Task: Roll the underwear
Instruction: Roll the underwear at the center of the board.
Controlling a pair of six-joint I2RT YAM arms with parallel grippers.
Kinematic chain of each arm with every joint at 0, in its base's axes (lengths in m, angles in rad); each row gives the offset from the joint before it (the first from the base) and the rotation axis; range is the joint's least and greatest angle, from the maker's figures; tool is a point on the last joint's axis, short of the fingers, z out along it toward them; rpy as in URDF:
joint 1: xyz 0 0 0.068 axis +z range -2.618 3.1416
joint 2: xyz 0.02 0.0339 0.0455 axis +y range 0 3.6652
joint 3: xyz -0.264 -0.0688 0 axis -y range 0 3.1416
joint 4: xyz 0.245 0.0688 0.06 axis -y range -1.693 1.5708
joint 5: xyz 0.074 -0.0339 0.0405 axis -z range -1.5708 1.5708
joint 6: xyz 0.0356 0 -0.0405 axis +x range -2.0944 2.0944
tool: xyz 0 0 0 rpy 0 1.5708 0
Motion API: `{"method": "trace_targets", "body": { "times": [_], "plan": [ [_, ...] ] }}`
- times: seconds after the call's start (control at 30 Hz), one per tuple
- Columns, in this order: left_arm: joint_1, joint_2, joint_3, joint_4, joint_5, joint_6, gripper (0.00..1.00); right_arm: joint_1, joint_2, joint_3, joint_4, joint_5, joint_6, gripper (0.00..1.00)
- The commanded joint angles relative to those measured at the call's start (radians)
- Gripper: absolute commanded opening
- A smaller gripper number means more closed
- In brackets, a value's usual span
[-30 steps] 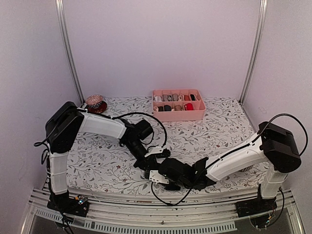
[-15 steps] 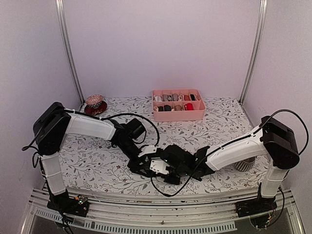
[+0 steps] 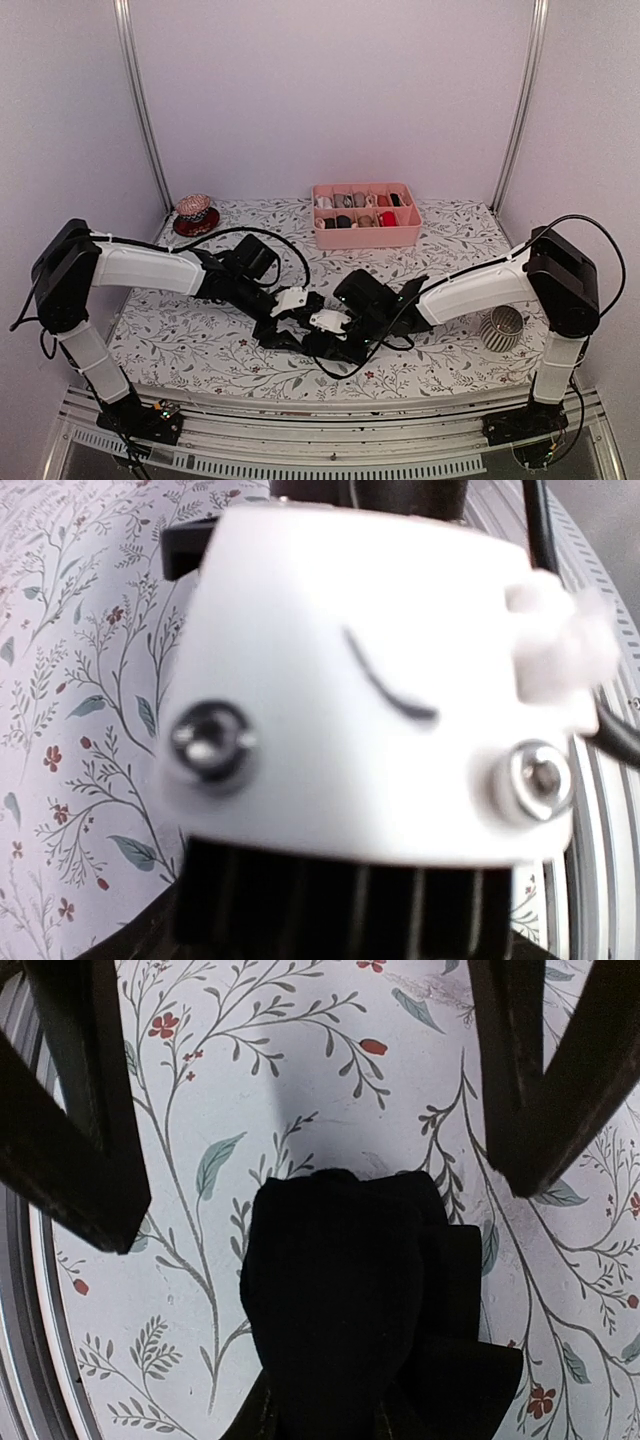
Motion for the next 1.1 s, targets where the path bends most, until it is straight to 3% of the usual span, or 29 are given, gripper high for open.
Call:
{"method": "trace_targets", "body": {
  "times": [0.0, 0.33, 0.57, 0.67, 0.9, 1.07],
  "plan": [
    [-0.013, 0.040, -0.002, 0.044, 0.037, 0.015, 0.74, -0.034, 0.071, 0.017, -0.097, -0.151, 0.041, 0.11],
    [-0.026, 0.077, 0.005, 0.066, 0.040, 0.000, 0.73, -0.064, 0.131, 0.050, -0.124, -0.211, 0.061, 0.11],
    [-0.028, 0.115, 0.028, 0.034, 0.018, 0.002, 0.61, -0.068, 0.129, 0.046, -0.124, -0.199, 0.063, 0.11],
    [-0.022, 0.116, 0.038, -0.008, 0.025, 0.025, 0.66, -0.069, 0.130, 0.043, -0.124, -0.194, 0.062, 0.11],
    [0.096, 0.040, -0.009, 0.053, 0.210, 0.013, 0.75, -0.072, 0.148, 0.041, -0.121, -0.206, 0.061, 0.11],
    [0.108, 0.052, 0.004, -0.003, 0.278, 0.034, 0.79, -0.082, 0.161, 0.042, -0.121, -0.227, 0.066, 0.11]
  ]
}}
